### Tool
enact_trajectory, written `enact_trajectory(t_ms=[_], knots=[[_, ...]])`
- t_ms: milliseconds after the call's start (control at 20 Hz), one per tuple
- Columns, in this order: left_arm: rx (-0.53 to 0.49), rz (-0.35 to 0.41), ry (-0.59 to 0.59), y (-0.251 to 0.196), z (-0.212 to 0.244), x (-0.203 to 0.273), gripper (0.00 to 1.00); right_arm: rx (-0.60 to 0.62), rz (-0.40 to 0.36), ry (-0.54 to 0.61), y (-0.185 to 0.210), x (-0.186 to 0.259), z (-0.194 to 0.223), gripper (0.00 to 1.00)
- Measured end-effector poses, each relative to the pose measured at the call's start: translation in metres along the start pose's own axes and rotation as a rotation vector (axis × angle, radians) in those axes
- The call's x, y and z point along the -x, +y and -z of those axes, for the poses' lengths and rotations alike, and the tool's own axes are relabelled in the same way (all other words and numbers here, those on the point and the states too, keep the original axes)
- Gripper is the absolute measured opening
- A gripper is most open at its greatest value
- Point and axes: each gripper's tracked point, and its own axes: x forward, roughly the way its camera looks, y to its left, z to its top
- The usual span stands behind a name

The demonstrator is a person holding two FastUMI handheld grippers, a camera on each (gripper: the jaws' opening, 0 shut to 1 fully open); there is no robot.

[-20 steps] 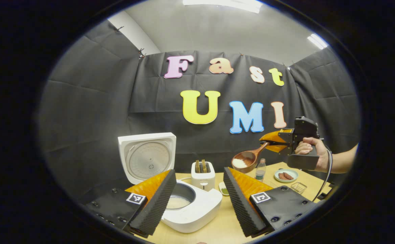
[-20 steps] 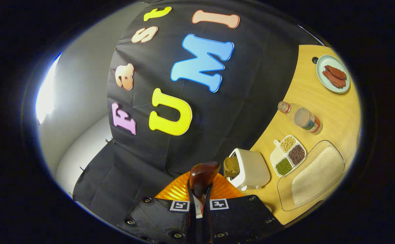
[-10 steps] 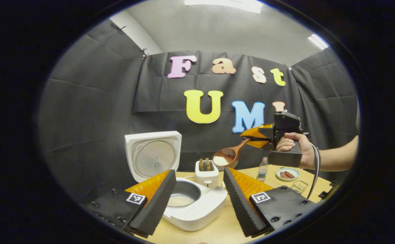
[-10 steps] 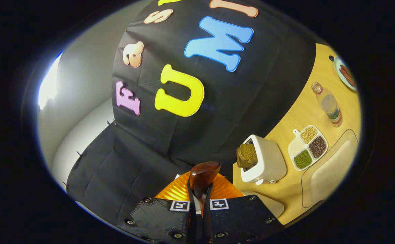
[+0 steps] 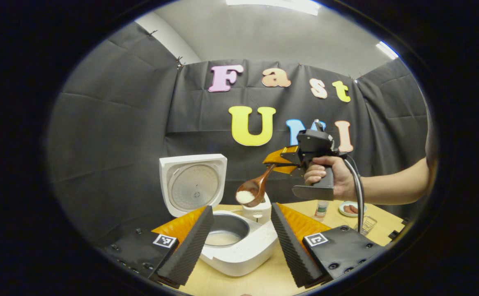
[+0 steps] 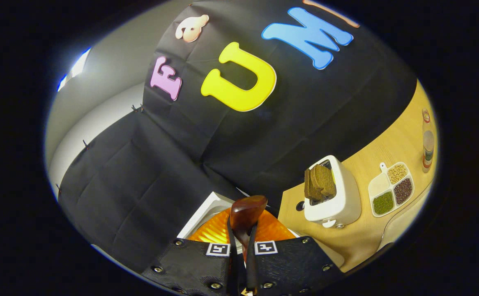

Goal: Close the left gripper, press the button to open the rice cooker; take a wooden spoon from the chopstick holder with the right hand, scoop a spoonful of rice and pour it into the rice cooker, then put the wooden spoon back into the chopstick holder.

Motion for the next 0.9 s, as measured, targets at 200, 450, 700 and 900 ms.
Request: enact_trajectory(t_ms=[200, 450, 700, 900], knots=[[0.010, -0.021, 0.006, 0.007, 0.007, 0.003, 0.97, 0.170, 0.034, 0.088, 0.011, -0.036, 0.032, 0.07], [-0.008, -0.068, 0.012, 0.019, 0.011, 0.008, 0.96, 0.409, 0.033, 0.141, 0.030, -0.063, 0.055, 0.07], [-0.032, -0.092, 0.015, 0.025, 0.017, 0.013, 0.98, 0.575, 0.004, 0.167, 0.052, -0.072, 0.074, 0.07], [-0.039, -0.097, 0.017, 0.025, 0.022, 0.017, 0.97, 0.759, -0.033, 0.185, 0.070, -0.075, 0.090, 0.07]])
